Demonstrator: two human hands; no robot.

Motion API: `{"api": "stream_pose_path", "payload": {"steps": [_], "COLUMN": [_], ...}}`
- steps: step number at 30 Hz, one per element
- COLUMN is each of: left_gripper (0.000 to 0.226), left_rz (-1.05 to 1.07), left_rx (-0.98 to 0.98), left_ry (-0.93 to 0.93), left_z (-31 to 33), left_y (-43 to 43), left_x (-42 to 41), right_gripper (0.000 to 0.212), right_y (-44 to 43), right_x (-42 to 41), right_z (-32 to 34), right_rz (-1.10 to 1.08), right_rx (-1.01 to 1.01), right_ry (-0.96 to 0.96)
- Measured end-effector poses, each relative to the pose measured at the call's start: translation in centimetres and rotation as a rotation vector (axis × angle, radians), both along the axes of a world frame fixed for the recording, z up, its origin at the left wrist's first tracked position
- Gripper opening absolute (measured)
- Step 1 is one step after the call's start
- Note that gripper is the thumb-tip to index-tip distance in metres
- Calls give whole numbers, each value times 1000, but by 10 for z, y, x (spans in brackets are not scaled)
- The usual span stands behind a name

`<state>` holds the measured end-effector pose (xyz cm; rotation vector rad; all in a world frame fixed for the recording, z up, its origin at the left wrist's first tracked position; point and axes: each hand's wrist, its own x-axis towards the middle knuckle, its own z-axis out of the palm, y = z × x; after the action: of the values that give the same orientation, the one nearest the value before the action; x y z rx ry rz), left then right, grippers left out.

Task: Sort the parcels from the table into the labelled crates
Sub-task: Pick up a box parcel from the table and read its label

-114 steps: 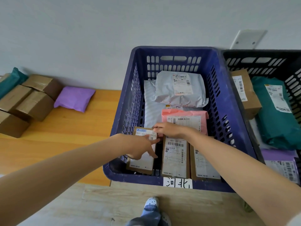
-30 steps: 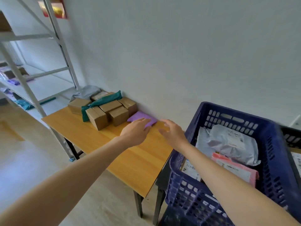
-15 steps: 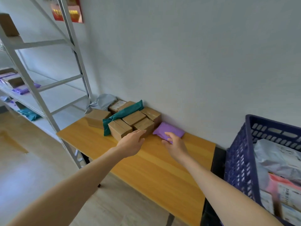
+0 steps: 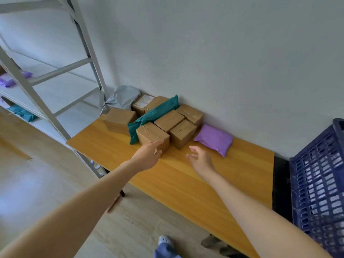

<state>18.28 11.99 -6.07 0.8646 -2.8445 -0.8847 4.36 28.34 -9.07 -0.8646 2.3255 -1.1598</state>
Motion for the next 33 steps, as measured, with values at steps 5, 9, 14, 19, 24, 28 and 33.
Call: {"api": "stream_pose_path", "payload": {"steps": [5,9,14,19,24,28,33], "left_gripper": [47,48,48,53,49,53,50], "left_rz": [40,93,182,187,122,54,0], "left_rx": [20,71,146,155,183,232,356], "left_ry": [-52,-91,-126,-125,-135,-186,-222], "left_z": [-22,-34,-50,-63,-74,-80,-82], "left_y": [-51,-88,-131,-156,-184,-207,-230], "left_x": [-12,-26,-42,-51,-58,-65,-69], "right_gripper": [41,42,44,45,50,59,69], "right_y": [-44,-78,-111,-124,-147,-169,-190], "right_x": [-8,-22,-26,-20,-9,6,22], "right_z": [-22,-39,-63,-78,-85,-88,-87], "right_rz": [-11,-8,-15,-64,-177,-317,-491], "right_rx": [1,23,55,71,41,-1,-61], "right_ry": [-68,-136,-235,-335,-440,-524,-638]}}
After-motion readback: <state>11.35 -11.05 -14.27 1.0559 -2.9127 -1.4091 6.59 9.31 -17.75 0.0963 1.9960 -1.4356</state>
